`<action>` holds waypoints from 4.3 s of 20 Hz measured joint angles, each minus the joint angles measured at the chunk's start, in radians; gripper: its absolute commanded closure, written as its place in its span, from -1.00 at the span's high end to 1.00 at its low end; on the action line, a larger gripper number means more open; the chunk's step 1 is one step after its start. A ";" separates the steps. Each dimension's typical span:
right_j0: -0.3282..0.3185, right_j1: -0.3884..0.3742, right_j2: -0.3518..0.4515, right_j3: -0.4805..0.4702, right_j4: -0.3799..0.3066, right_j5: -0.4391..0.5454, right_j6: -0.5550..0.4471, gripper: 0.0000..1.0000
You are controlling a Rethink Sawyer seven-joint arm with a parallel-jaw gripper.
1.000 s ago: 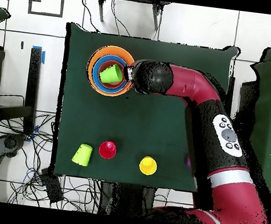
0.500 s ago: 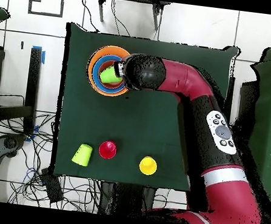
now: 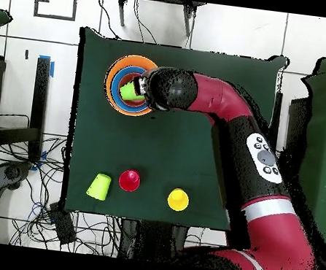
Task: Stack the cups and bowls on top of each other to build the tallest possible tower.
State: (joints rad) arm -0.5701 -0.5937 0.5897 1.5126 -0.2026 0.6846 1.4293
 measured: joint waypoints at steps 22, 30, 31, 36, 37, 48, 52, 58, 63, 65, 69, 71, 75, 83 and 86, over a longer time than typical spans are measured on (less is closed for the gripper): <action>-0.016 0.053 0.028 0.025 -0.004 0.000 0.000 1.00; 0.000 0.065 0.037 0.011 -0.004 0.000 0.000 1.00; 0.001 0.071 0.038 0.007 -0.005 0.000 0.000 1.00; 0.002 0.111 0.037 -0.010 -0.009 0.000 0.000 1.00; 0.002 0.119 0.037 -0.012 -0.012 0.000 0.000 1.00; 0.000 0.157 0.040 -0.028 -0.040 0.000 0.000 1.00; -0.007 0.175 0.050 -0.028 -0.043 0.000 0.000 1.00; -0.012 0.195 0.061 -0.028 -0.048 0.000 0.000 1.00; -0.020 0.209 0.076 -0.028 -0.048 0.000 0.000 1.00; -0.023 0.213 0.081 -0.028 -0.048 0.000 0.000 1.00; -0.029 0.225 0.093 -0.028 -0.048 0.000 0.000 1.00; -0.033 0.230 0.098 -0.028 -0.048 -0.001 0.000 1.00; -0.040 0.235 0.102 -0.028 -0.047 -0.008 0.000 -1.00; -0.041 0.234 0.111 -0.028 -0.048 -0.038 0.000 -1.00; -0.041 0.234 0.111 -0.028 -0.048 -0.039 0.000 -1.00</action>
State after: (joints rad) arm -0.6113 -0.3598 0.7008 1.4844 -0.2505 0.6459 1.4293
